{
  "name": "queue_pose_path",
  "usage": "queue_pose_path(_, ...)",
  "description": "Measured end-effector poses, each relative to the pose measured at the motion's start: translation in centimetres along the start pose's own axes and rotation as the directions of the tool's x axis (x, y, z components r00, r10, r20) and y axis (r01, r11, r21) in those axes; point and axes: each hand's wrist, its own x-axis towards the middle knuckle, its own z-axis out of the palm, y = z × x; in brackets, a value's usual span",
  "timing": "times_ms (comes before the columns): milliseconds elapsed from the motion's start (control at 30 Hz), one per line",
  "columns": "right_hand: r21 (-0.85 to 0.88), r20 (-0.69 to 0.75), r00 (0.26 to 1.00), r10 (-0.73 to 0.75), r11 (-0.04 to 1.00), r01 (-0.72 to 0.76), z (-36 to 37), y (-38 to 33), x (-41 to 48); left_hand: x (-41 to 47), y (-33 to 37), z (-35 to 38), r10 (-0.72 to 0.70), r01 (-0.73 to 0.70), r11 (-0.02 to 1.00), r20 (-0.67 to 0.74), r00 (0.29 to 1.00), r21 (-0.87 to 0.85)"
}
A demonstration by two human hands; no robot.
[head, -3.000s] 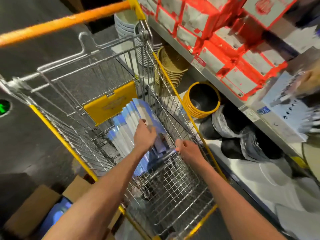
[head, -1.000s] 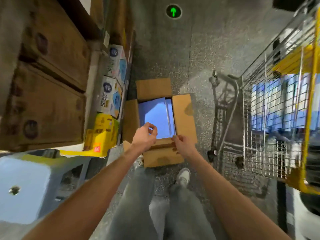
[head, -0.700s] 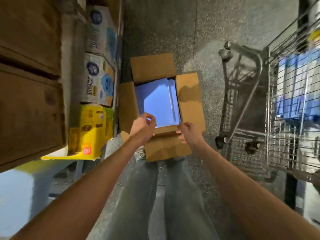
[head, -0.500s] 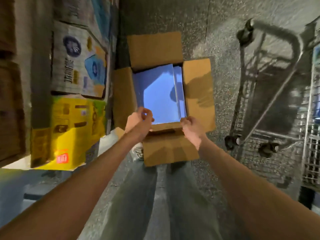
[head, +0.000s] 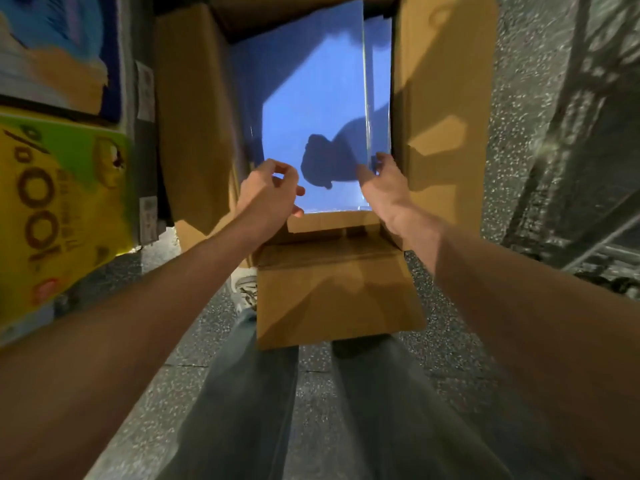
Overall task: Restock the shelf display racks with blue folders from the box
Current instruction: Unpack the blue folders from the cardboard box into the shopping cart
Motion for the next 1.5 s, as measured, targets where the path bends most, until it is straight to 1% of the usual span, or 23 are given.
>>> queue_pose_path(100, 0.064, -0.003, 1.0, -0.003, 0.998, 0.003, 1.2, 0.4, 0.9, 1.1, -0.8, 0.3, -0.006, 0.006, 1.0, -0.014, 1.0, 0.003)
queue_pose_path(200, 0.184, -0.034, 0.999, 0.005, 0.983, 0.001, 2.1, 0.9, 0.7, 1.7, -1.4, 0.3, -0.025, 0.025, 1.0, -0.032, 0.999, -0.003)
queue_pose_path(300, 0.248, -0.061, 0.998, 0.007, 0.969, 0.009, 2.2, 1.0, 0.0, 1.7, -1.5, 0.0, -0.027, 0.027, 1.0, -0.036, 0.999, 0.005)
queue_pose_path(467, 0.28, -0.041, 0.999, 0.0, 0.96, 0.011, 2.9, 0.2, -1.0, 1.5, -0.8, -0.9, -0.006, 0.006, 1.0, -0.026, 1.0, 0.014)
queue_pose_path(533, 0.247, -0.038, 0.999, -0.008, 0.969, 0.017, 3.3, -0.2, -1.3, 1.5, -0.3, -1.3, -0.007, 0.008, 1.0, -0.04, 0.999, 0.02)
queue_pose_path(633, 0.232, -0.034, 0.996, -0.081, 0.969, 0.087, 4.0, -0.5, -2.4, 1.5, 0.1, -1.7, -0.008, 0.009, 1.0, -0.051, 0.999, 0.025)
queue_pose_path(700, 0.276, -0.034, 0.992, -0.12, 0.953, 0.125, 4.5, -0.6, -3.1, 1.4, 0.3, -2.0, -0.006, 0.007, 1.0, -0.057, 0.998, 0.024)
queue_pose_path(800, 0.375, -0.055, 0.989, -0.137, 0.915, 0.147, 5.0, -0.8, -3.8, 1.4, 0.5, -2.4, 0.002, -0.003, 1.0, -0.061, 0.998, -0.013)
queue_pose_path(867, 0.45, -0.027, 0.993, -0.117, 0.885, 0.116, 5.1, -1.0, -4.0, 1.2, 1.0, -2.5, 0.025, -0.027, 0.999, -0.044, 0.999, -0.044)
queue_pose_path(933, 0.535, 0.067, 0.995, -0.078, 0.845, 0.03, 4.9, -1.8, -4.3, 1.2, 1.9, -2.5, 0.066, -0.068, 0.995, -0.027, 0.997, -0.076)
queue_pose_path(1000, 0.561, 0.181, 0.982, -0.053, 0.826, -0.059, 4.6, -2.6, -4.6, 1.3, 2.9, -2.5, 0.079, -0.081, 0.995, -0.027, 0.996, -0.063)
queue_pose_path(1067, 0.546, 0.238, 0.97, -0.047, 0.832, -0.094, 4.3, -3.2, -4.5, 1.6, 3.6, -2.6, 0.094, -0.093, 0.995, -0.074, 0.993, 0.018)
queue_pose_path(1133, 0.529, 0.243, 0.97, -0.007, 0.839, -0.126, 4.0, -3.7, -4.3, 1.9, 3.7, -2.8, 0.131, -0.118, 0.985, -0.105, 0.986, 0.128)
queue_pose_path(1167, 0.506, 0.195, 0.98, 0.031, 0.853, -0.128, 3.9, -3.8, -4.0, 2.1, 3.6, -2.8, 0.148, -0.132, 0.978, -0.098, 0.984, 0.159)
queue_pose_path(1200, 0.46, 0.104, 0.992, 0.074, 0.88, -0.114, 3.9, -3.9, -3.5, 2.3, 3.5, -2.8, 0.157, -0.141, 0.974, -0.078, 0.984, 0.177)
queue_pose_path(1233, 0.379, -0.008, 0.994, 0.107, 0.92, -0.096, 3.8, -3.8, -2.8, 2.5, 3.4, -2.8, 0.163, -0.15, 0.969, -0.051, 0.985, 0.194)
queue_pose_path(1267, 0.296, -0.103, 0.988, 0.117, 0.952, -0.082, 3.4, -3.6, -2.3, 2.7, 3.3, -2.7, 0.171, -0.16, 0.964, -0.032, 0.985, 0.215)
queue_pose_path(1300, 0.243, -0.149, 0.983, 0.105, 0.968, -0.067, 3.2, -3.3, -1.8, 2.9, 3.4, -2.6, 0.177, -0.166, 0.957, -0.026, 0.984, 0.239)
queue_pose_path(1333, 0.213, -0.14, 0.985, 0.098, 0.975, -0.066, 3.1, -2.9, -1.3, 2.9, 3.4, -2.6, 0.179, -0.166, 0.95, -0.025, 0.984, 0.266)
queue_pose_path(1433, 0.15, -0.015, 0.994, 0.106, 0.983, -0.102, 2.9, -1.9, -0.3, 3.0, 3.0, -3.0, 0.165, -0.154, 0.946, -0.015, 0.986, 0.284)
queue_pose_path(1500, 0.147, 0.029, 0.994, 0.104, 0.983, -0.108, 3.0, -1.5, 0.1, 2.9, 2.4, -3.5, 0.152, -0.137, 0.946, -0.03, 0.988, 0.294)
